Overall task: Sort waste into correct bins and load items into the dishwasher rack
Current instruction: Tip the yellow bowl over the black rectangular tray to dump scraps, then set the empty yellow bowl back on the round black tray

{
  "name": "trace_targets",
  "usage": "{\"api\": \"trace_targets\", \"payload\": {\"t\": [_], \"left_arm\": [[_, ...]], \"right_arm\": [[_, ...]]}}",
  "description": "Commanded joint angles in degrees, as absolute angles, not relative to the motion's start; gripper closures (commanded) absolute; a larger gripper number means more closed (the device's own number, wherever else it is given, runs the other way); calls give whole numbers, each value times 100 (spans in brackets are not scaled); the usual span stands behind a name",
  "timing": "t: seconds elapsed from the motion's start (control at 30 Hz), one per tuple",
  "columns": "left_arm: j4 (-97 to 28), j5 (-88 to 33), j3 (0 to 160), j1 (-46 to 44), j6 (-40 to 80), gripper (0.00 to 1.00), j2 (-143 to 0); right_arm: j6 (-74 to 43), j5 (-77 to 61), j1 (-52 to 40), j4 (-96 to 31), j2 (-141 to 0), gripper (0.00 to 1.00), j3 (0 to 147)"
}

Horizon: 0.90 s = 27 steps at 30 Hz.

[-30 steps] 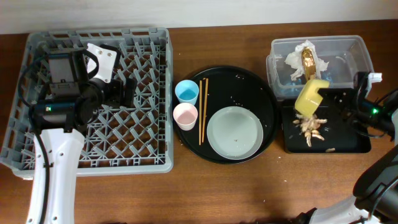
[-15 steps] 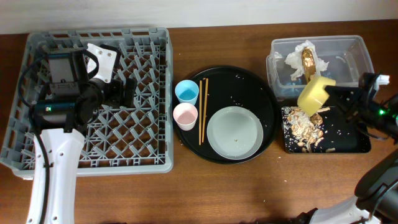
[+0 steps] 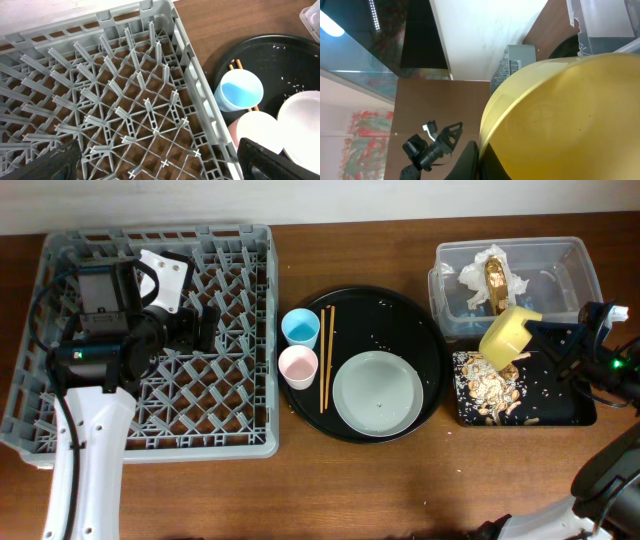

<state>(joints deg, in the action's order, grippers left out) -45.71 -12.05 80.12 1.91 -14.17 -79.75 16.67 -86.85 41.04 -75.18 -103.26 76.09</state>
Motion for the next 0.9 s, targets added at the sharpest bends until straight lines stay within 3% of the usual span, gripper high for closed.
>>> {"api": "trace_targets", "payload": {"t": [0.0,0.17,0.37,0.43,0.57,0.87], "left_arm": [[-4578,-1271,8103,215,-1483,1,-7992],[-4571,-1271,8103,215,-1485,1,-7992],[-4580,-1295,8103,215,-1433,1,-7994],[-4580,-1293,8103,213,-1417,1,-7994],[-4580,-1291,8062,215,-1354,1,-7994],[-4593,-1293,8062,213,-1116,1,-8108]], "right_arm": [[1769,-8549,3586,-7548,-9872,96,7828],[1007,-6912,1992,-7345,-9732,96,9102],[-1149,-2163,-475,-6198,-9762,96,10116],[-1420,-1205,-954,-6047,-9904,96,10116],[-1555,-290,-1538,-5841,-10532,96,10116],[-1376,-56,-1535,-5380,-11883,96,10116]]}}
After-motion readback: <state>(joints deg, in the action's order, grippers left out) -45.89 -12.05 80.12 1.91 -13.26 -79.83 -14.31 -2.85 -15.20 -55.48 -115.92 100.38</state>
